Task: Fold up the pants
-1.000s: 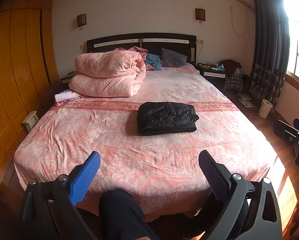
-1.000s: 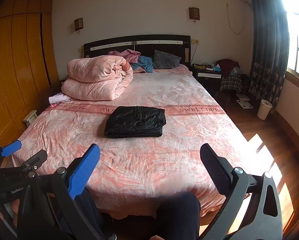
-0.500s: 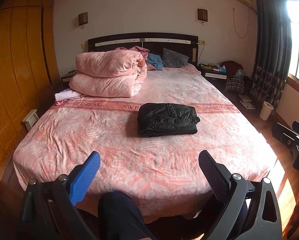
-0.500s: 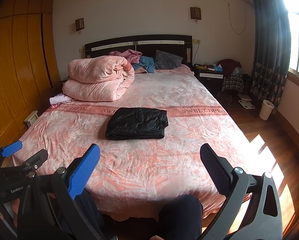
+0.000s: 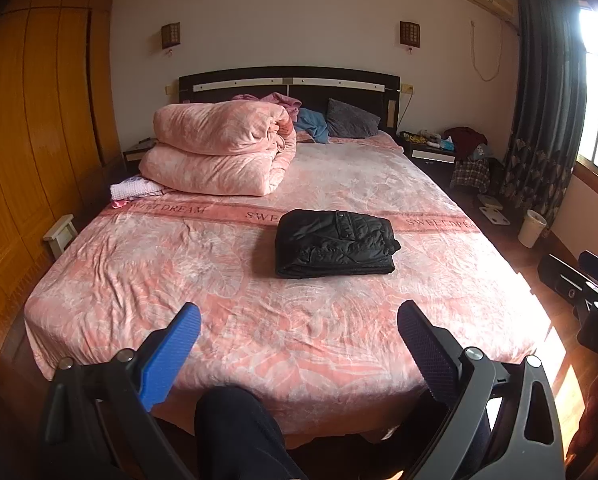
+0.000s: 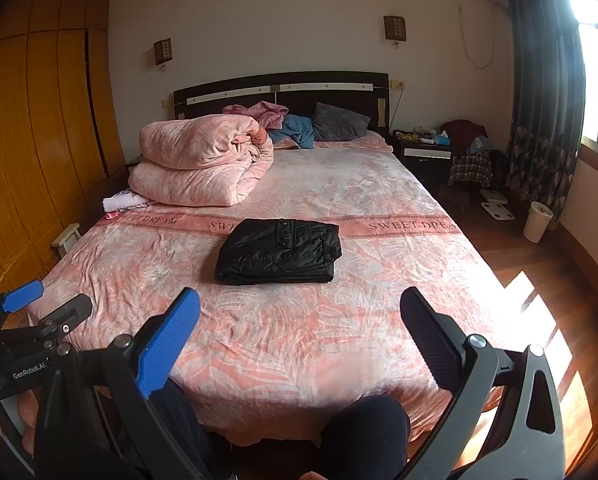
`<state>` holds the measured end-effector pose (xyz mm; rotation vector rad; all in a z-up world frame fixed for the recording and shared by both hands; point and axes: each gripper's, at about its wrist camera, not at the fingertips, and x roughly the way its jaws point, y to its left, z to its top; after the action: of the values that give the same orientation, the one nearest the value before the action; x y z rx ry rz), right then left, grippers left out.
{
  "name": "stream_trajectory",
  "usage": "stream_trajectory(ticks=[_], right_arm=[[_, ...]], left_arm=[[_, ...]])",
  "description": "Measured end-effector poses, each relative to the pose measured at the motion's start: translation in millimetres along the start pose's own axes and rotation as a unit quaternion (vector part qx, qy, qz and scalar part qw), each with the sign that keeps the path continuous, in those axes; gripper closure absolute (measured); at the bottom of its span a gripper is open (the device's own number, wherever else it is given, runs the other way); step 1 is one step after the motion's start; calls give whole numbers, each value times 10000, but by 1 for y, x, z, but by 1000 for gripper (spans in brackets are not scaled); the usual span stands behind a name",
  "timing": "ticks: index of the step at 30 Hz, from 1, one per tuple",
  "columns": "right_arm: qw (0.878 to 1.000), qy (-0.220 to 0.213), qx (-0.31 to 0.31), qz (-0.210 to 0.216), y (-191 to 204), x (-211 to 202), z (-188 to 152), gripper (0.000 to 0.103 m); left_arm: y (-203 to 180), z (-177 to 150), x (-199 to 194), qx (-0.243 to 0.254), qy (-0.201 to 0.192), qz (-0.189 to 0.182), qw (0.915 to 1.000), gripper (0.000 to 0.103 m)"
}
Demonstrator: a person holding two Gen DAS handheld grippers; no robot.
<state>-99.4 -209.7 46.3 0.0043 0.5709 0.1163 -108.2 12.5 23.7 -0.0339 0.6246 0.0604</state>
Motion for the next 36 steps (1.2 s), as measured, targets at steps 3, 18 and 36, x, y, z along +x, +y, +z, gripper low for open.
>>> stream_trajectory(ticks=[3,18,36], right_arm=[[10000,15,-18,12,1,2,1,3],[9998,136,-18,142,-1,24,5,3],[9995,266,101,136,-10,46,6,3]], left_arm=[[0,2,0,-11,-4,14,10000,4],[-6,17,7,-107,62,-1,9999,4],[-14,26,31,-51,144,93,9998,4]])
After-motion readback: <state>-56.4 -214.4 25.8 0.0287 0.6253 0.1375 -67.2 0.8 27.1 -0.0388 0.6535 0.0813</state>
